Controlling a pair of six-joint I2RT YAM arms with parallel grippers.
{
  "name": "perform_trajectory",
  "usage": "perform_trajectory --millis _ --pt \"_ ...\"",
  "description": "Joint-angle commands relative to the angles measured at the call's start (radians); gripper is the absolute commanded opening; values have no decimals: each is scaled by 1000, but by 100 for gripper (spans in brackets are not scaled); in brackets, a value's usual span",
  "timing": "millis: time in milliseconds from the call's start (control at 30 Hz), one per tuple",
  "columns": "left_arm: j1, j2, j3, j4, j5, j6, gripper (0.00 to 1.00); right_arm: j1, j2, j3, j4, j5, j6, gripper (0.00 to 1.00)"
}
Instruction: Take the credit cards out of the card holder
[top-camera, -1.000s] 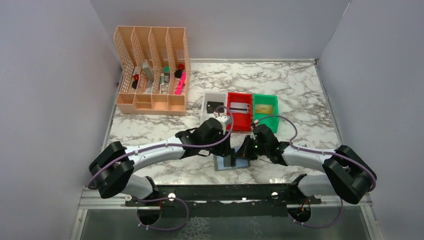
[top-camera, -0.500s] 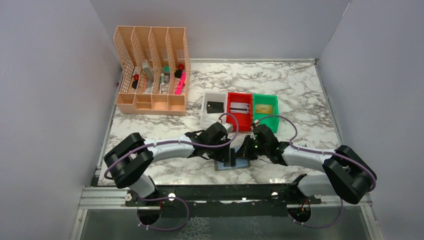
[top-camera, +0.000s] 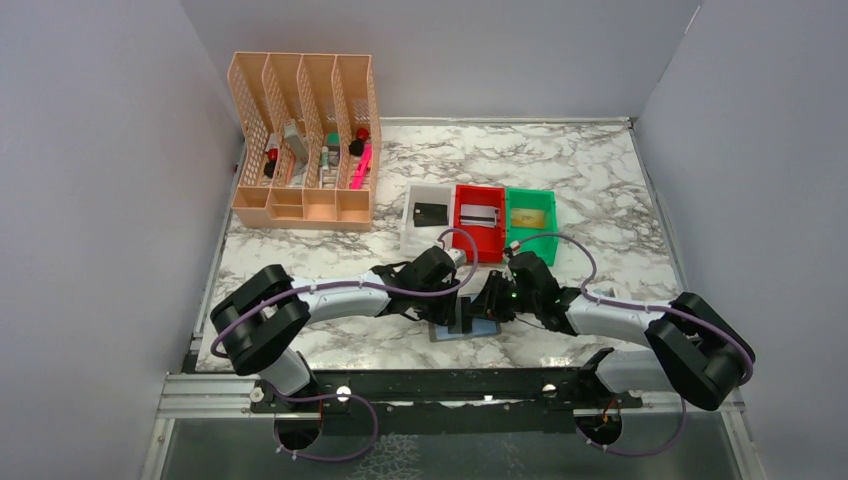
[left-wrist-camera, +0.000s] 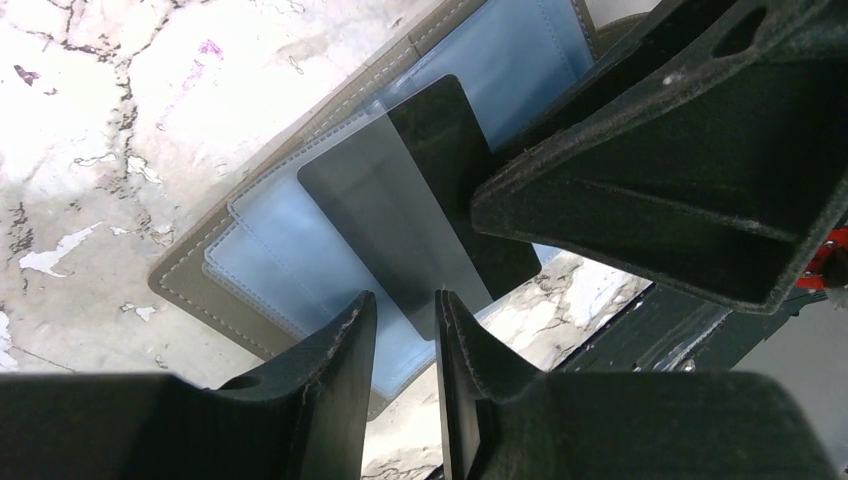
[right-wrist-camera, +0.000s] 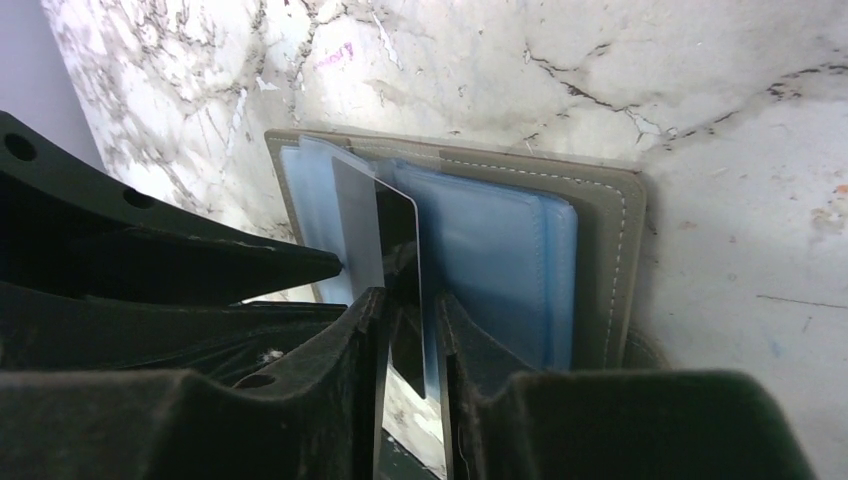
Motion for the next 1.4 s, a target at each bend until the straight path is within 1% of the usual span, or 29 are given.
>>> perform_trajectory --millis 0,167,367,533,667,900,1200,1267,1367 --pt "-6 22 -22 -10 15 1 31 3 6 -24 38 -9 21 31" --pt "-8 30 -27 -9 15 2 30 3 1 -48 84 -30 51 30" --pt "-9 24 -31 -9 10 -3 29 2 15 -66 155 -70 76 20" --pt "-11 22 -29 -10 10 -3 29 1 34 -71 195 -101 90 15" --pt "-11 19 -28 -13 9 -3 29 -3 34 -75 185 -89 95 10" --pt "-11 8 -28 -29 -5 0 29 -11 11 -63 104 -42 79 5" --pt "-11 19 -22 -29 -2 3 29 -16 -38 -58 34 11 74 4" --pt "-11 21 -22 -29 1 4 29 -17 -47 -64 34 17 78 8" --pt "-12 25 -22 -29 4 6 29 -19 -49 -77 57 1 97 18"
